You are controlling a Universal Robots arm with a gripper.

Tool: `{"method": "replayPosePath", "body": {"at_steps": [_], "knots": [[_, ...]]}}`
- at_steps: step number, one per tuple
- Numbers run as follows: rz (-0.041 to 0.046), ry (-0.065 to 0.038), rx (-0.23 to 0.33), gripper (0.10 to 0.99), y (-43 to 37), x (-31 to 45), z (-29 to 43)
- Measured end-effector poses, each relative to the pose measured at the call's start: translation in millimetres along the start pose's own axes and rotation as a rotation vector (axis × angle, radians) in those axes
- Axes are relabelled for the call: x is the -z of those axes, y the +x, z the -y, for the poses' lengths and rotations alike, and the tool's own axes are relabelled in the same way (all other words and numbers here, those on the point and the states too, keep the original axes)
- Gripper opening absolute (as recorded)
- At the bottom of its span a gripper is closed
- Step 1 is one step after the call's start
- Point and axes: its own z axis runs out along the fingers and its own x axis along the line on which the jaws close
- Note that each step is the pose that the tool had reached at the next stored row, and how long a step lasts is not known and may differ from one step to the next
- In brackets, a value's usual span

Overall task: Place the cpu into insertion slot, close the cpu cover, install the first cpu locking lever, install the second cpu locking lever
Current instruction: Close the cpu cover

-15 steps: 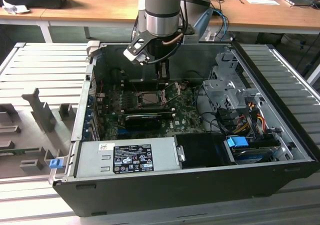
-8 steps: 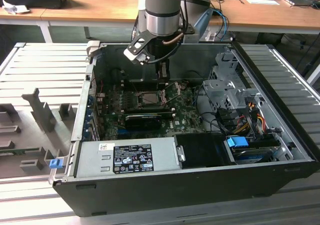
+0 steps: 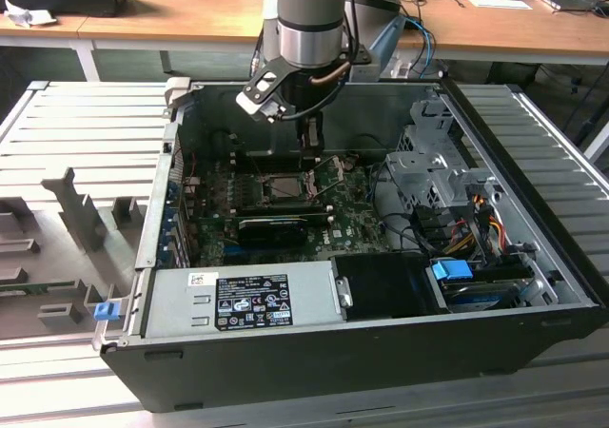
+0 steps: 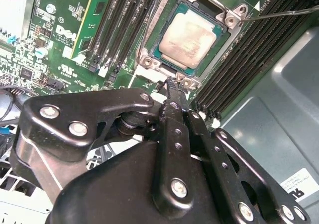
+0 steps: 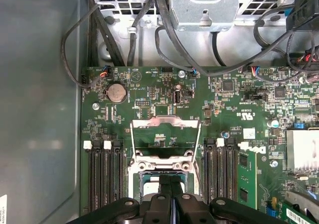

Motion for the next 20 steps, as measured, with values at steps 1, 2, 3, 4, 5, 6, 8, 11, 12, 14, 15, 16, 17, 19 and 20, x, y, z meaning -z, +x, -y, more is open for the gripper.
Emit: {"method": "replayPosePath", "body": {"at_steps": [1,2,3,4,5,6,8,11,12,14,15,16,17,19,20], "knots": [[0.0,0.0,0.0,0.106,0.0,0.2,-0.1],[0.0,0.0,0.0,0.106,0.1,0.3,-0.2],[0.0,0.0,0.0,0.106,0.1,0.5,-0.3],[-0.0001,0.0,0.0,0.106,0.1,0.6,-0.3],[-0.0001,0.0,0.0,0.106,0.1,0.8,-0.4],[0.0001,0.0,0.0,0.106,0.1,1.1,-0.5],[0.0001,0.0,0.0,0.106,0.2,1.7,-0.6],[0.0,0.0,0.0,0.106,0.4,4.0,-0.9],[0.0,0.0,0.0,0.106,0.4,4.5,-0.9],[0.0,0.0,0.0,0.106,0.5,5.6,-1.0],[0.0,0.0,0.0,0.106,0.5,6.0,-1.1],[-0.0001,0.0,0.0,0.106,0.5,6.3,-1.1],[-0.0001,0.0,0.0,0.106,0.5,6.6,-1.1],[0.0,0.0,0.0,0.106,0.5,7.2,-1.2],[0.0,0.0,0.0,0.106,0.5,7.8,-1.3]]}}
